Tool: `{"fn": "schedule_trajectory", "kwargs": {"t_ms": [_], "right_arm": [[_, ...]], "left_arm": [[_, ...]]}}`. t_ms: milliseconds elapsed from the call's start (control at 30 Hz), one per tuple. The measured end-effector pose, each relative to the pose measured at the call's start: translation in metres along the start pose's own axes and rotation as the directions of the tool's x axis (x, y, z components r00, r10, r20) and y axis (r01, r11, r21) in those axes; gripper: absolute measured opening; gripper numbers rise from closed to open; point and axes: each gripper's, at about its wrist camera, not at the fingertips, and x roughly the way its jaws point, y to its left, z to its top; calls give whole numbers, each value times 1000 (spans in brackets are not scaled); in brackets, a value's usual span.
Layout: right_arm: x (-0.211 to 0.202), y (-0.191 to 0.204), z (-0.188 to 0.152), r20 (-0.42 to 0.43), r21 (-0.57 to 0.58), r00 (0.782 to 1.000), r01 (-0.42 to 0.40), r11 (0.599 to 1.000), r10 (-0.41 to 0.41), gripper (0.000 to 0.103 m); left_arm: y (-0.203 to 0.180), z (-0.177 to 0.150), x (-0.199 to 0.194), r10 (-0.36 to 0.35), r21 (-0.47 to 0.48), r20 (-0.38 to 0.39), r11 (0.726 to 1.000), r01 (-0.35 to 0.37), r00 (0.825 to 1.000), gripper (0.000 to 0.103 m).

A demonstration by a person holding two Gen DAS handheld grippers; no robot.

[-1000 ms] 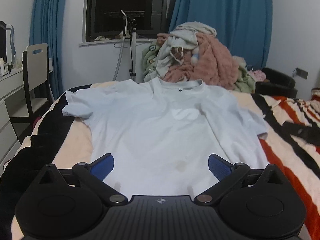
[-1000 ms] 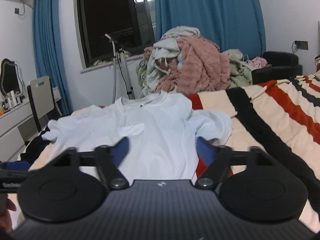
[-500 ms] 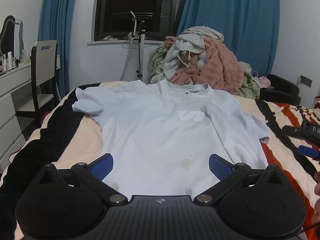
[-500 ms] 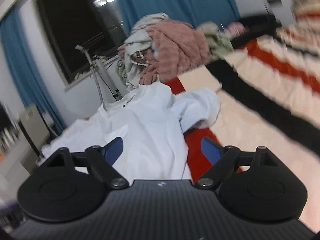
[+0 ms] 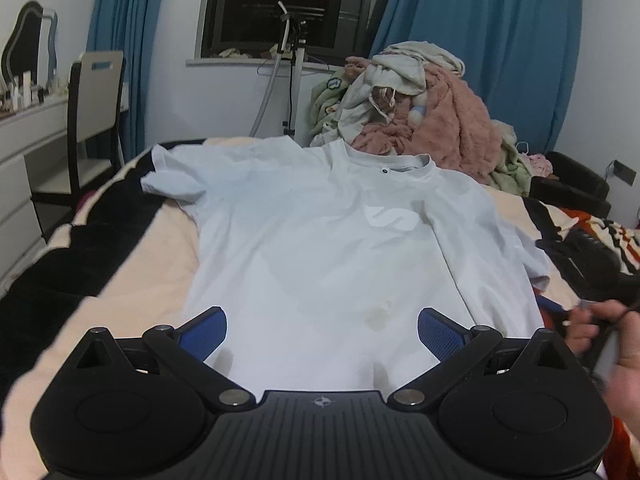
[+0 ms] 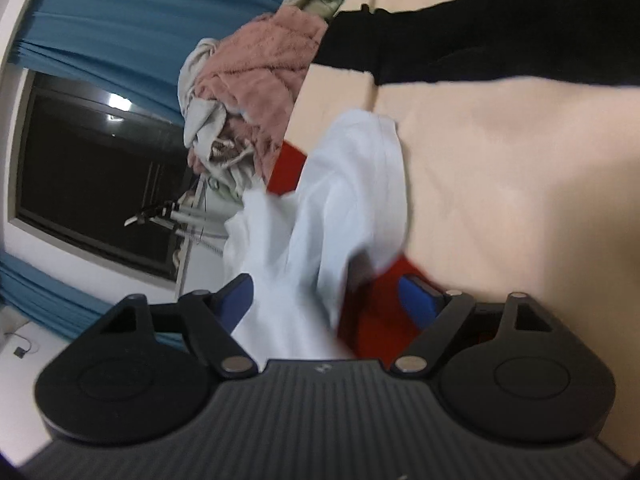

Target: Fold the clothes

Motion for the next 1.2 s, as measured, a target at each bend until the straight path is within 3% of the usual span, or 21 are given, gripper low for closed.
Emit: {"fn": "schedule_trajectory", "kwargs": {"t_ms": [133,167,200,300,367,467,533,633,767,800,833,900,933,1200], "right_arm": [[40,7,13,40,-70,999,-4,998,7,81],[51,11,18,43,-102,999,10,995,-6,75],[59,15,23,43,-135,999,33,990,-28,65],[81,30,47,44,-255,994,112,960,-104,5],[89,44,67,55,-349,990,139,927,-128,5],[92,73,97,140,-540,981,187,821,-131,5],[99,80,115,185,-610,968,250,752,-171,5],[120,71,133,201,-655,949,315,687,-243,5],[140,55,129,197,-687,935,346,639,-294,12],[141,53,127,197,-691,934,349,633,-299,24],[137,53,126,194,-686,934,348,638,-301,50],[129,53,123,189,-678,934,347,648,-303,84],[122,57,120,200,-680,935,347,646,-292,87],[16,113,80,233,-722,945,326,610,-230,87]], "left_arm": [[1,0,12,-21,-6,-1,1000,21,1000,103],[1,-1,14,-19,0,0,1000,19,1000,103],[0,-1,17,-14,5,-1,1000,14,1000,103],[1,0,28,-20,-8,-28,1000,20,999,103],[0,-1,33,-24,-6,-38,1000,24,999,103],[-1,-2,41,-29,-1,-52,1000,29,998,103],[-1,-3,46,-33,2,-61,999,33,998,103],[-3,-4,54,-38,7,-74,999,38,997,103],[-3,-6,65,-28,19,-87,999,30,996,103],[-2,-6,67,-22,22,-84,999,24,996,103],[-2,-6,68,-18,24,-82,999,21,996,103],[-2,-6,70,-22,26,-78,999,24,997,103],[-2,-6,69,-22,28,-72,999,24,997,103],[-4,-10,42,-23,23,-23,999,24,999,102]]}}
